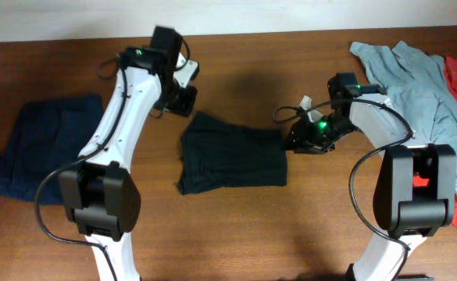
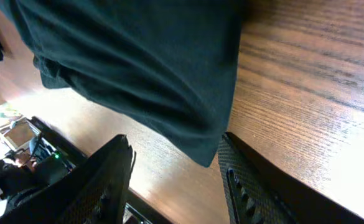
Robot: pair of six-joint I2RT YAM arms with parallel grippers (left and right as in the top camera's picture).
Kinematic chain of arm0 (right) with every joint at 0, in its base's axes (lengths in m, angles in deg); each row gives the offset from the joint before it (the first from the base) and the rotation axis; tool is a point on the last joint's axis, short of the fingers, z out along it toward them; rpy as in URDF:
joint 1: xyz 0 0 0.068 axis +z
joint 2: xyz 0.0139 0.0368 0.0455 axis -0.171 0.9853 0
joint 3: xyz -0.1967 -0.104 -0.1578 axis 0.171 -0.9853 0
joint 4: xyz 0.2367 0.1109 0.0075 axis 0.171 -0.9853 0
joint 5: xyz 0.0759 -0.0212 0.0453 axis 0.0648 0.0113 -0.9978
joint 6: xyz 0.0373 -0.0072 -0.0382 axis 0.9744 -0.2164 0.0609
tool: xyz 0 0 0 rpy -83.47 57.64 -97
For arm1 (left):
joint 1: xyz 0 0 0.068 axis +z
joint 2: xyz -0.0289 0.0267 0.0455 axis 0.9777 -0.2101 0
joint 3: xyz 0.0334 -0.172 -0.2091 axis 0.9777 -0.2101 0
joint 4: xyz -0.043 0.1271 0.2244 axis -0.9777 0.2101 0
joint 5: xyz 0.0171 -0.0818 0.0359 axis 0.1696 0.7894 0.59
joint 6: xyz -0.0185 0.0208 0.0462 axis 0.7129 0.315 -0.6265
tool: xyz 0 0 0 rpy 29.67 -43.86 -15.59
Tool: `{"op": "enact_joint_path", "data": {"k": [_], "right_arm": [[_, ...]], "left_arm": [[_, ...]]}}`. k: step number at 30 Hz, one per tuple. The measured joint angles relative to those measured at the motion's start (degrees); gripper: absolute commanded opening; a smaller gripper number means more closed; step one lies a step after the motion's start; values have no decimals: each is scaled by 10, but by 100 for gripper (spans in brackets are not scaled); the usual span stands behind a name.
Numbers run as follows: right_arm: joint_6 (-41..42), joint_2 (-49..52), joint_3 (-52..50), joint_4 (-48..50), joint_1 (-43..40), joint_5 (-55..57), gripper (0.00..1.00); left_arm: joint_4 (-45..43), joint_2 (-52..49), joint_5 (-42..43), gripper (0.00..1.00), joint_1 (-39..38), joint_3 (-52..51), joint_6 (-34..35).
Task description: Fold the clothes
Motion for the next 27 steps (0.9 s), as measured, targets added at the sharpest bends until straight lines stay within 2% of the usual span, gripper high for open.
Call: {"op": "enact_joint_path", "data": {"k": [10,18,21,25,26,27], "right_arm": [[41,40,-1,45,1,40,48],[67,67,-9,87,4,33,47],[73,67,-14,118,22,19,36],[93,71,-21,146,71,19,9],[98,72,-21,146,77,21,4],[109,73,-21,146,85,24,4]], "left_arm": [[176,7,0,43,5,245,6],[235,97,-48,42,5,305,36],[241,142,-67,42,6,306,45],[242,183,-78,43,5,311,52],[242,191,-78,43,5,312,52],[242,197,-79,43,5,313,54]]}}
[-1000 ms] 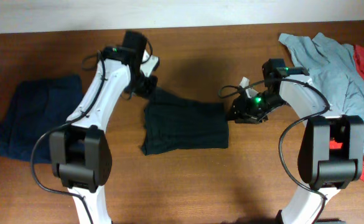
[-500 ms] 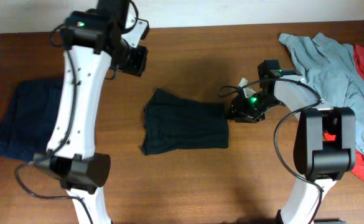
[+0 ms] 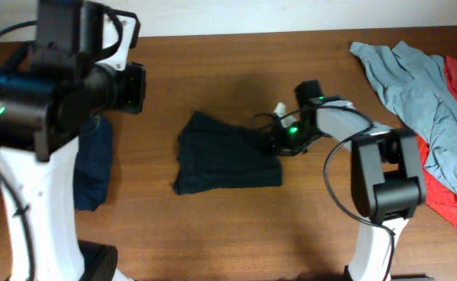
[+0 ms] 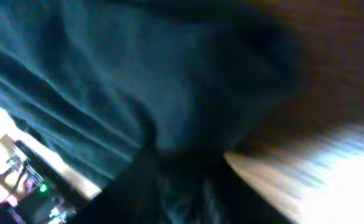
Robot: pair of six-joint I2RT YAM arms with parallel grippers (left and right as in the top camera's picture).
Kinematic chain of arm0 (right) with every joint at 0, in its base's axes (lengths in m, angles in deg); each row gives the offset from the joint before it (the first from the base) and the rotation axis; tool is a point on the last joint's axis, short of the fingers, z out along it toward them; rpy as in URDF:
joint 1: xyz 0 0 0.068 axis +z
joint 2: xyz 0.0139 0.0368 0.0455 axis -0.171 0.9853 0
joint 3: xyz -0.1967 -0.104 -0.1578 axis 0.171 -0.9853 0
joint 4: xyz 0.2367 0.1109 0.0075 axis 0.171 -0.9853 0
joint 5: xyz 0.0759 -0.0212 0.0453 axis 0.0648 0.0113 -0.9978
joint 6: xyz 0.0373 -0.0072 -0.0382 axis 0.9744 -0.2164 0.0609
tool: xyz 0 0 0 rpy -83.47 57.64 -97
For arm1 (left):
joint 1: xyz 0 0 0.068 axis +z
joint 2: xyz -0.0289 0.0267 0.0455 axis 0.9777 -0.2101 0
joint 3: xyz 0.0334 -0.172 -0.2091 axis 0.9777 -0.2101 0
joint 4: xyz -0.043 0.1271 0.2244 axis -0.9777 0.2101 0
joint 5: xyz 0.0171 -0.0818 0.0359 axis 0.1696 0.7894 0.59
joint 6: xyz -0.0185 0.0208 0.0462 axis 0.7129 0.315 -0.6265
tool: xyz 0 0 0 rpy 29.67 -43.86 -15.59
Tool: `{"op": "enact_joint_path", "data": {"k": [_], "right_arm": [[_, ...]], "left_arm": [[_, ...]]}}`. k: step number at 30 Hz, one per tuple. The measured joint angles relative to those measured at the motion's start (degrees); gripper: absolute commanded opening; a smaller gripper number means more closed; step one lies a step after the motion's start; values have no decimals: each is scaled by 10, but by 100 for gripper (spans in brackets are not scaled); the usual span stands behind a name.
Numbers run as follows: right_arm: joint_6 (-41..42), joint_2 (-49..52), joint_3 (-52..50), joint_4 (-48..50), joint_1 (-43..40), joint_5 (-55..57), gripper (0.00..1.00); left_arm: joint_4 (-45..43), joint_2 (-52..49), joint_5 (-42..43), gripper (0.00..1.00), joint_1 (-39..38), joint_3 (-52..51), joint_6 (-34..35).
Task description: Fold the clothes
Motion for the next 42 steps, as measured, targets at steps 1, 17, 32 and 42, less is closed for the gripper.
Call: {"op": "enact_joint_path", "data": {"k": [1,17,32,42], "right_arm": [[7,0,0,-3,7,4,4],[39,-140,57,-193,-79,351,4],[149,-118,77,-88,109,299,4],[221,-82,77,-43,171,295,5]], "left_arm": [[0,5,0,43,0,0,0],[0,12,-3,43,0,0,2],[0,12,-2,43,0,0,2],[0,12,-2,44,0,0,2]]}}
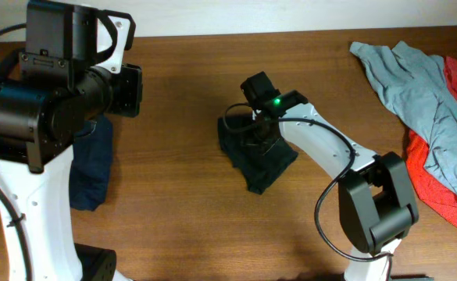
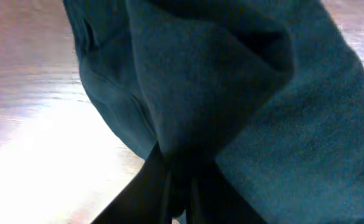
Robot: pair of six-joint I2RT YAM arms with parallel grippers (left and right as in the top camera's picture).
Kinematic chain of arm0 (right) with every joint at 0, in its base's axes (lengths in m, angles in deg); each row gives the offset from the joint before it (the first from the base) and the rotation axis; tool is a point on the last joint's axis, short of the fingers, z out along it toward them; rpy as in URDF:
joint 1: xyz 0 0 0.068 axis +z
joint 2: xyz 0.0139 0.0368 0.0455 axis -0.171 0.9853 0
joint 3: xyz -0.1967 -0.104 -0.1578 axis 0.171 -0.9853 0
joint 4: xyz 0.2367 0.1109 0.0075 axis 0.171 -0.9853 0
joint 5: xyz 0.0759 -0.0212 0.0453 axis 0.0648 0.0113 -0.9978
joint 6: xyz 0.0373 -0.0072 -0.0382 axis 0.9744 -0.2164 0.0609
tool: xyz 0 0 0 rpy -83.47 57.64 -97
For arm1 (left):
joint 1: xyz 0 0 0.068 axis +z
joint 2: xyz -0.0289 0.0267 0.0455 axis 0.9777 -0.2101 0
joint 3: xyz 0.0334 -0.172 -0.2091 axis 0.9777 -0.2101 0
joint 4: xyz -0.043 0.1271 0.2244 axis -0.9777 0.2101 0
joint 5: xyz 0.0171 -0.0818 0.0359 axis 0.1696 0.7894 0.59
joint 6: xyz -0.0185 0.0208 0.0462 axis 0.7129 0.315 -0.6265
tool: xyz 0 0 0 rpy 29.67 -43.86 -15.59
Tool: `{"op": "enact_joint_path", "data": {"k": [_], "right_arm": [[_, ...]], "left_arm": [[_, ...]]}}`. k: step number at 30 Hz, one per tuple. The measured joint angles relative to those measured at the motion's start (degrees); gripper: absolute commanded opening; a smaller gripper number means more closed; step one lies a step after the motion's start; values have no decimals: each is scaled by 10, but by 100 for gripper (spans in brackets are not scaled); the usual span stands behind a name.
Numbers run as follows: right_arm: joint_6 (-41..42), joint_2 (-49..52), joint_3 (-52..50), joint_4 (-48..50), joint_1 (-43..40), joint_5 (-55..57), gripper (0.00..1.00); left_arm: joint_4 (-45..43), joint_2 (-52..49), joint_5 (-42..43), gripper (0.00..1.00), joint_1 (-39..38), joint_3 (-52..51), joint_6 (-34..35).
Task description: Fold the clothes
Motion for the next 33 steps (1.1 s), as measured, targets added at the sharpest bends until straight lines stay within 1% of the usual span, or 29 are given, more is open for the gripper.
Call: {"op": "enact_joint_path", "data": {"k": [3,5,6,8,9,12,16,17,19,23,27,28,30,31,33], "right_arm": [[8,0,0,22,2,-17,5],[9,0,0,30,2,-29,15],[11,0,0,31,2,-33,17],[22,0,0,33,2,-38,17],[28,0,0,37,3,-40,22],[47,2,0,51,11,-43,22],[68,15,-1,62,30,-54,22],[71,18,-1,72,35,-66,19],[68,20,-1,91,39,-97,17],[34,20,-1,117,32,-172,17],[-3,16,-1,119,-3,-213,17],[-9,13,-1,119,-13,-217,15],[-16,8,-1,114,-35,-222,6],[-19,5,-1,107,-47,-223,4],[-25,3,-1,83,-69,-217,4]], "left_arm": [[0,0,2,44,0,0,0],[0,0,5,44,0,0,2],[0,0,5,44,0,0,2],[0,0,5,44,0,0,2],[0,0,5,44,0,0,2],[0,0,5,44,0,0,2],[0,0,5,44,0,0,2],[0,0,5,44,0,0,2],[0,0,5,44,0,0,2],[0,0,7,44,0,0,2],[0,0,7,44,0,0,2],[0,0,7,44,0,0,2],[0,0,7,44,0,0,2],[0,0,7,44,0,0,2],[0,0,7,44,0,-2,2]]}}
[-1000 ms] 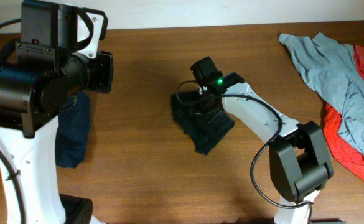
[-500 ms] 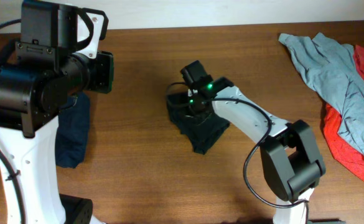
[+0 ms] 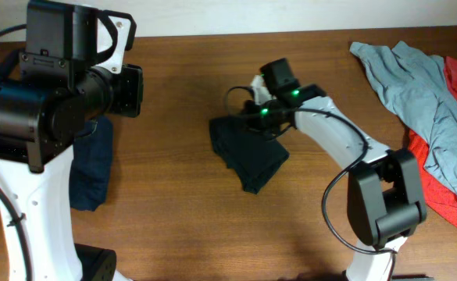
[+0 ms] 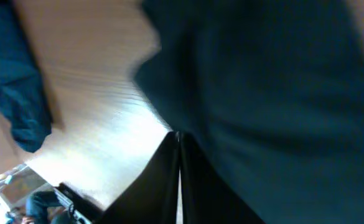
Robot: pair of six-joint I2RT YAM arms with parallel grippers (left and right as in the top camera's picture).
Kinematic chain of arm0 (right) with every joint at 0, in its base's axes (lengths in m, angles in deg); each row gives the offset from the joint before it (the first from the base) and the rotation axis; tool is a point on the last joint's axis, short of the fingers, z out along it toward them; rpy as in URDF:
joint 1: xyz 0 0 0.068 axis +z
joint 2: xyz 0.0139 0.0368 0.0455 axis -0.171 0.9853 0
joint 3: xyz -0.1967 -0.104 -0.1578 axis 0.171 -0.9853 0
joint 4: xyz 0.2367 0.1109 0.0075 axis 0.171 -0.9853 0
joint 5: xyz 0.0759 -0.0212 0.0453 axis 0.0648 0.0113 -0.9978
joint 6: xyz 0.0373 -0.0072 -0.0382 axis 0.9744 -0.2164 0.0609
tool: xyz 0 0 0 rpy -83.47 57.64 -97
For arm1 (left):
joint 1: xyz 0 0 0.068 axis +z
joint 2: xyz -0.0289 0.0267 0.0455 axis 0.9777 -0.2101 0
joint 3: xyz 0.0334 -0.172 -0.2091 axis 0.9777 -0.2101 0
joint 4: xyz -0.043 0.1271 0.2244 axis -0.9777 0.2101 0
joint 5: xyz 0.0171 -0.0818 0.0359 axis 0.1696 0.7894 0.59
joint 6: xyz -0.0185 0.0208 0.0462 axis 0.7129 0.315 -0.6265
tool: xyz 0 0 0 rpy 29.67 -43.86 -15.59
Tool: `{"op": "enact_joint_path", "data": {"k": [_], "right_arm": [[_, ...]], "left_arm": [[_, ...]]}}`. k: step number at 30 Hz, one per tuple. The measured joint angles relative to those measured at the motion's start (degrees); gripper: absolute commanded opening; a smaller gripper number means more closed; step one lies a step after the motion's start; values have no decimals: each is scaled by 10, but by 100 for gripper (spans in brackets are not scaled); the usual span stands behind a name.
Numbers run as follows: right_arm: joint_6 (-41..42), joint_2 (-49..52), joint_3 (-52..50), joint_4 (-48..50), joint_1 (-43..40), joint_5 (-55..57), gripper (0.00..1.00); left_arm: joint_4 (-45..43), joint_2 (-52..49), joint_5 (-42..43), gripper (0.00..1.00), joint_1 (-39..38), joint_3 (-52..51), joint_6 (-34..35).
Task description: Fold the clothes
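A dark green garment [image 3: 251, 156] lies folded into a narrow bundle in the middle of the wooden table [image 3: 181, 226]. My right gripper [image 3: 261, 119] is low over its far edge. In the right wrist view the fingers [image 4: 157, 180] are pressed together with only a slit between them. Their tips [image 4: 177, 135] meet the dark cloth [image 4: 281, 93], which fills most of that view. My left gripper [image 3: 130, 90] is raised high at the left, far from the garment, and its jaws do not show.
A navy garment [image 3: 87, 164] lies at the left, partly hidden under the raised left arm; it also shows in the wrist view [image 4: 14, 93]. At the right edge a grey-blue shirt [image 3: 408, 78] lies over a red garment [image 3: 447, 179].
My right gripper has moved a little back and to the right, still shut on the dark green garment. The bundle's left edge now reaches slightly further left. The left arm has not moved.
The garment first lay spread flat, with my right gripper open at its right edge and my left arm low at its far left corner. Then the right gripper was on that edge and the left arm was raised. Later the garment was folded narrow, and it stays so.
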Motion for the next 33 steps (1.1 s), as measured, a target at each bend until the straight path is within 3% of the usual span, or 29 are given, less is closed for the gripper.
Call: {"op": "enact_joint_path", "data": {"k": [6,11,19,24,27,33], "right_arm": [[4,21,-16,-12,14,30,4],[10,82,-38,27,66,8,4],[-48,68,-40,10,81,0,6],[-67,-3,-45,-76,56,32,19],[-59,-44,-45,-122,40,71,30],[-57,-54,-46,-183,15,131,32]], "left_arm": [[-4,0,0,45,0,-24,0],[-21,0,0,56,0,-45,3],[-75,0,0,77,0,-116,4],[-159,0,8,82,0,-210,-2],[-226,-10,54,86,1,-283,-37],[-313,-82,151,92,1,-394,-102]]}}
